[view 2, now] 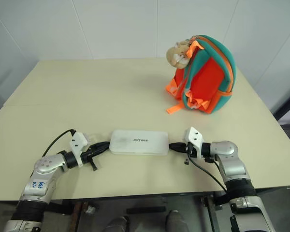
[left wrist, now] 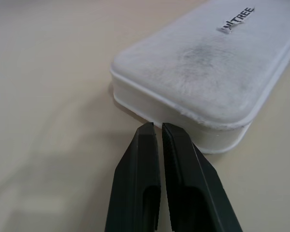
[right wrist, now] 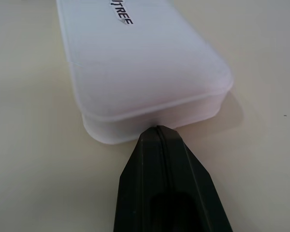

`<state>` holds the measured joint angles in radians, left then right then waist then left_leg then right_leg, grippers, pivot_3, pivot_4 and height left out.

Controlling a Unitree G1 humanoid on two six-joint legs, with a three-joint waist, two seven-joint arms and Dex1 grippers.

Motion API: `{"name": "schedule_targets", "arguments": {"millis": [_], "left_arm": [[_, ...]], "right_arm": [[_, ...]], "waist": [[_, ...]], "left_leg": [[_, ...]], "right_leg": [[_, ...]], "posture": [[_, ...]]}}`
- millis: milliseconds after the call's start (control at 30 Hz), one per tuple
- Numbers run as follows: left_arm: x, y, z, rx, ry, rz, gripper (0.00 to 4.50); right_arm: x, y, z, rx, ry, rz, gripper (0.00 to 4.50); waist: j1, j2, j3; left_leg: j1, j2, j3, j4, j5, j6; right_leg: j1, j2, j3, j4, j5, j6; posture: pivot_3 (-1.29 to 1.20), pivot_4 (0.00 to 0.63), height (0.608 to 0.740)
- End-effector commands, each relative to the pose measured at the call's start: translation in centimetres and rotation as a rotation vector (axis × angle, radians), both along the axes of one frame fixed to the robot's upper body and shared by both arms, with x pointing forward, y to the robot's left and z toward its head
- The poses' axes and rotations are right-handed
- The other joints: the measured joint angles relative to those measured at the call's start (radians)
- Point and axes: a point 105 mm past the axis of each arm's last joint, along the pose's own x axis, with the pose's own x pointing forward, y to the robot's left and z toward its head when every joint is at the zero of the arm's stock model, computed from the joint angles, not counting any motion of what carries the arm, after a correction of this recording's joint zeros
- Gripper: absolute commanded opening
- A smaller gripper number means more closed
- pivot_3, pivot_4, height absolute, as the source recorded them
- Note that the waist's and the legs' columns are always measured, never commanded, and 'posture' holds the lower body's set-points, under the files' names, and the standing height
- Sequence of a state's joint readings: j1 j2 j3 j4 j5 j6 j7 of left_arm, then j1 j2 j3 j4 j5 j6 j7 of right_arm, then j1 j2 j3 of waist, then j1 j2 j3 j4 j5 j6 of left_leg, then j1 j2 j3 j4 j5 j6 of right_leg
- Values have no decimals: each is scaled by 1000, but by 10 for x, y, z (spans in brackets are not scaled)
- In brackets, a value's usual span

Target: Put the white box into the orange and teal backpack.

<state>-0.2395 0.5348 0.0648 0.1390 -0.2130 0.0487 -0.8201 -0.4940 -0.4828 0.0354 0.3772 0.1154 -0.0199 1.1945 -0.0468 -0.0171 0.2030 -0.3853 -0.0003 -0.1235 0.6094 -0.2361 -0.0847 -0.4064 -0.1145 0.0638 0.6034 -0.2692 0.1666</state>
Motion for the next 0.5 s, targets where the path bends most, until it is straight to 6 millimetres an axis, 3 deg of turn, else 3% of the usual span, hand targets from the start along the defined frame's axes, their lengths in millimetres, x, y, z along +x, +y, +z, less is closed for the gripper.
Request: {"name": "schedule_targets", "arguments": {"millis": [33,167,267,333,500], "left_arm": [[-9,-15,-7,7,55,-92,307],[-3,-6,6,4,-6,-29,1148],[-5,5,2,23,29,3,1965],[-10,8,5,5,59,-14,2555],[-14,32,18,-58,206,-2,4092]], "right_arm": [[-3,7,8,-14,-59,51,0],[10,-11,18,-34,-62,-27,0],[11,-25,29,-60,-84,-38,567],[10,-39,25,-174,-117,-36,1169],[17,-54,58,-110,-134,-88,2905]], "waist": [[0,0,0],[3,0,0],[9,0,0],[15,0,0],[11,0,0]], "left_leg": [[0,0,0,0,0,0],[0,0,0,1,0,0],[0,0,0,1,0,0],[0,0,0,0,0,0],[-2,0,0,0,-1,1]], "right_leg": [[0,0,0,0,0,0],[1,0,0,-1,0,0],[0,0,0,-1,0,0],[0,0,0,-1,0,0],[-1,0,0,-3,0,0]], "posture": [[0,150,740],[0,150,740],[0,150,740],[0,150,740],[0,150,740]]}}
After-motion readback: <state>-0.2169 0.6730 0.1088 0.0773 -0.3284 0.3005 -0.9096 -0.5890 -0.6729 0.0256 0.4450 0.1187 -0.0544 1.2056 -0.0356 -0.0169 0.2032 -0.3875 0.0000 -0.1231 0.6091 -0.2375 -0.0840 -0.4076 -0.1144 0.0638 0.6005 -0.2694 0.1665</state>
